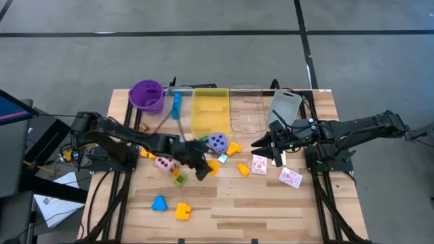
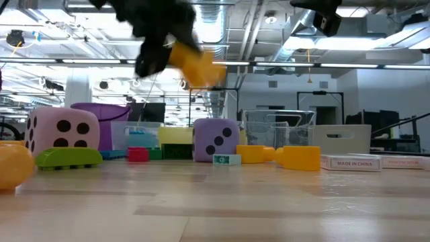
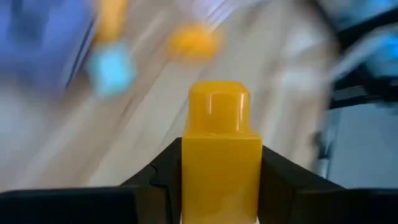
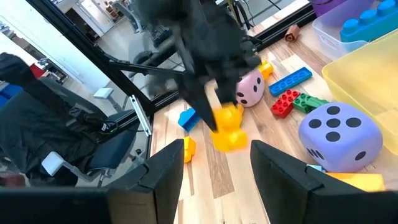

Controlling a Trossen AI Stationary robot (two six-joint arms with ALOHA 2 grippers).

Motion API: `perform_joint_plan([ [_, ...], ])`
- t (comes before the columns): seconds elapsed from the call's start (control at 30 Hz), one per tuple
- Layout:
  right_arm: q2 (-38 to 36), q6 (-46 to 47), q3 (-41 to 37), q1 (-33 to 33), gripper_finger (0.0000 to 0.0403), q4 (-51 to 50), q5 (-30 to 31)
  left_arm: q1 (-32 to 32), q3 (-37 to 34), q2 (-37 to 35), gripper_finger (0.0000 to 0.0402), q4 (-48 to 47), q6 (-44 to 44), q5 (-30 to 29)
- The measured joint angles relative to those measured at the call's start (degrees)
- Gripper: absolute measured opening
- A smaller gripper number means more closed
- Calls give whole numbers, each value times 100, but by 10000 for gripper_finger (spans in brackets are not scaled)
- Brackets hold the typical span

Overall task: Pick & Place Toys
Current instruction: Put the yellow stud game piece into the left transparent bin

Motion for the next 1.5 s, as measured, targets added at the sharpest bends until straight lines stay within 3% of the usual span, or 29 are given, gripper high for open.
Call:
perform_joint_plan([
  [0.1, 0, -4, 0, 0, 179, 0, 1, 27, 0, -587, 115, 510, 1035, 131],
  [0.2, 0, -9, 0, 0, 179, 23, 1, 19, 2, -1208, 115, 1114, 2068, 876],
  [0.4, 0, -63, 0, 0, 179, 48, 1, -50, 2, -2170, 125, 2362, 2065, 2533],
  [0.6, 0, -125, 0, -4, 179, 62, 1, -598, 12, -2491, 114, 3060, 2744, 2590],
  [0.73, 0, -197, 0, -13, 179, 125, 1, -761, 9, -2395, 114, 2994, 2794, 2140],
  [0.87, 0, -199, 0, -13, 179, 153, 1, -738, 4, -2280, 115, 2909, 2797, 1480],
  [0.97, 0, -198, 0, -13, 179, 154, 1, -634, 2, -2206, 123, 2831, 2810, 556],
  [1.33, 13, -197, 0, -9, 179, 197, 19, 256, 2, -1523, 117, 2746, 2788, -4766],
  [1.4, 13, -180, 0, -9, 179, 221, 19, 500, 2, -1423, 116, 2447, 2781, -5413],
  [1.5, 13, -151, 0, -9, 179, 219, 19, 883, 2, -1300, 115, 1832, 2490, -5846],
])
